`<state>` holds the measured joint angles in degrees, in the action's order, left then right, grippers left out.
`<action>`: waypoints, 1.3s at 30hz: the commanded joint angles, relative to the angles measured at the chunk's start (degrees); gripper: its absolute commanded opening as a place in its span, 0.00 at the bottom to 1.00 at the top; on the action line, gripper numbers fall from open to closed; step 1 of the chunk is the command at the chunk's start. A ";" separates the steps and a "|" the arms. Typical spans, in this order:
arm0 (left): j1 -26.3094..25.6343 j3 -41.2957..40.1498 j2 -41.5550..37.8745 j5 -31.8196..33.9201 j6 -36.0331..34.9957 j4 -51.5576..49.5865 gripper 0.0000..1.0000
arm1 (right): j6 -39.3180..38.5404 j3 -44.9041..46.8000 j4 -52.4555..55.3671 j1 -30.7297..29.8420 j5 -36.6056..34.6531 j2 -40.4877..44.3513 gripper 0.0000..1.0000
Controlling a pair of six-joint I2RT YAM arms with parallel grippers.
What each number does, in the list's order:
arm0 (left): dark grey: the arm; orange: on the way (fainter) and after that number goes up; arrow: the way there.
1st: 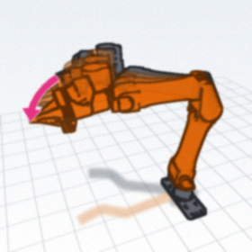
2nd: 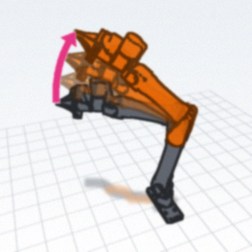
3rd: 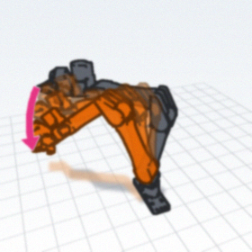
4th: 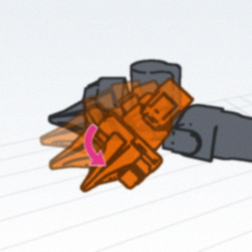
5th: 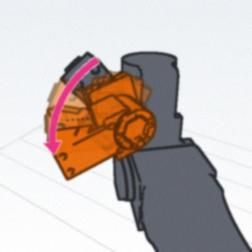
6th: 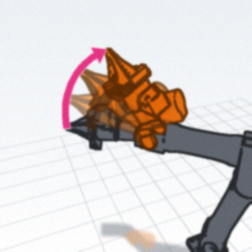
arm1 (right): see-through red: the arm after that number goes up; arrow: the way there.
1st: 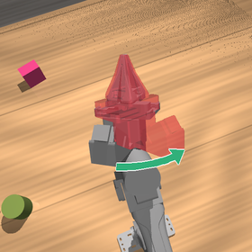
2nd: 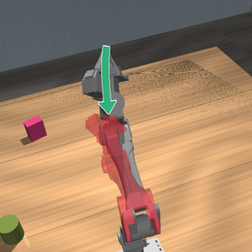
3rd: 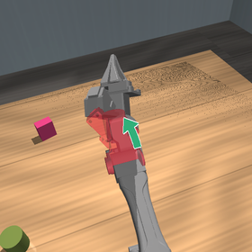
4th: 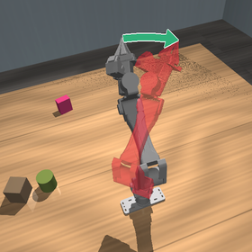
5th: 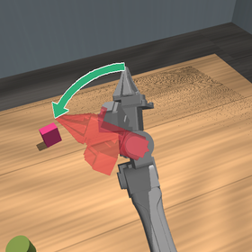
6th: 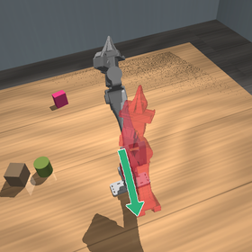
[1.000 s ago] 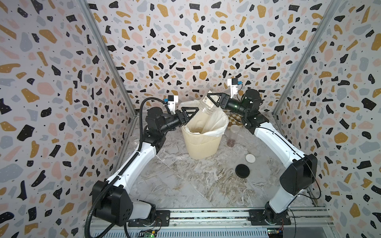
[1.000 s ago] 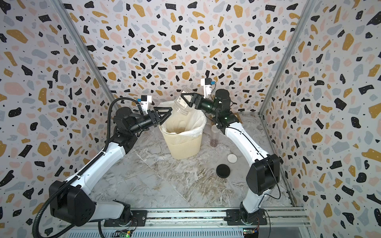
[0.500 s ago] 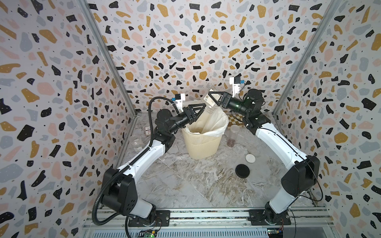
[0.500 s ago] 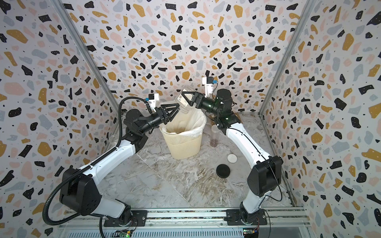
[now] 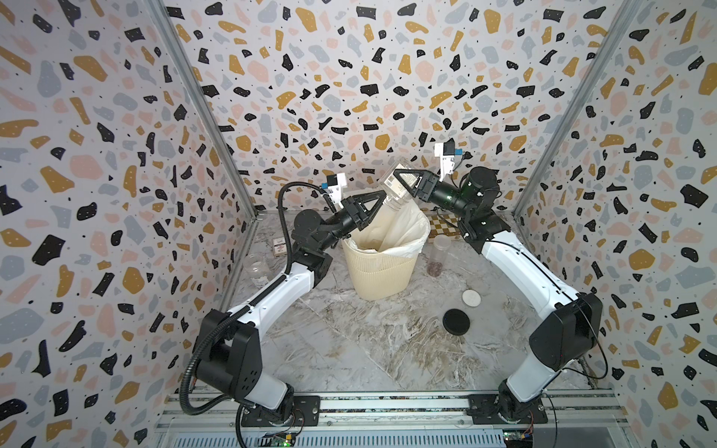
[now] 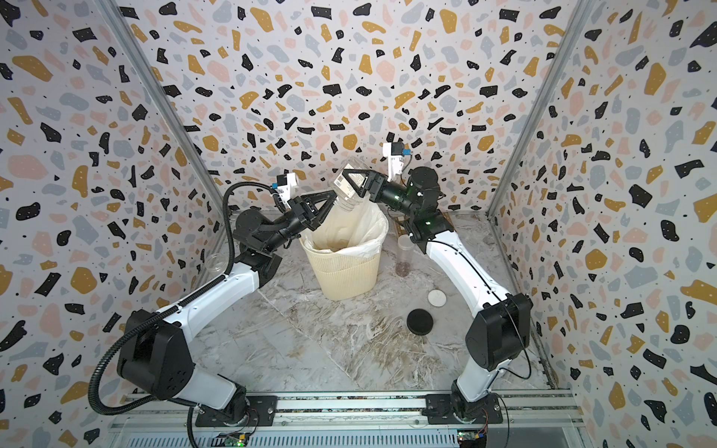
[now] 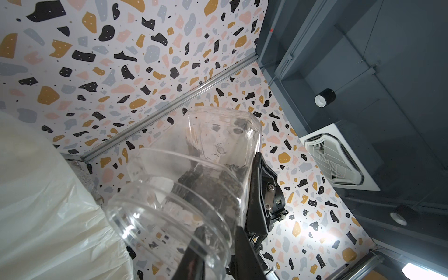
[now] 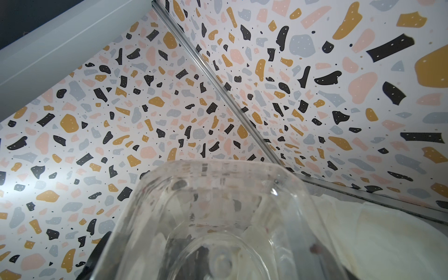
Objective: Empty the moldy dried flower tea in the jars
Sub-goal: Place the jar at the center of the board.
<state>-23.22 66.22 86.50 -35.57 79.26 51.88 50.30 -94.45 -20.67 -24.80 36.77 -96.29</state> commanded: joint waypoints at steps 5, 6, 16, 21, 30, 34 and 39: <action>-0.11 -0.23 -0.14 -0.11 1.51 9.37 0.21 | 3.40 0.54 -3.98 0.81 2.24 1.13 0.85; -0.12 -0.21 -0.25 -0.07 1.59 9.47 0.20 | 3.60 0.59 -4.04 0.80 2.41 1.11 0.85; -0.08 -0.39 0.44 0.10 2.36 10.36 0.07 | 3.32 0.55 -3.51 0.91 2.60 1.09 0.93; -0.08 0.09 0.78 -0.09 2.72 11.05 0.03 | 2.29 0.78 -2.42 1.71 2.34 1.29 0.97; 0.55 1.23 0.52 -0.85 2.65 11.01 0.00 | 2.14 2.66 -2.22 7.52 2.03 2.00 0.99; 1.10 1.69 0.21 -1.51 2.32 10.42 0.00 | 4.12 3.70 -4.11 11.15 2.75 2.08 0.99; 4.17 3.67 -2.06 -3.23 0.19 2.22 0.00 | 3.75 6.22 -4.06 13.52 2.96 3.79 0.99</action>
<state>-20.93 66.59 87.37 -36.95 81.65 55.40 53.98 -89.08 -23.18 -11.51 39.18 -96.18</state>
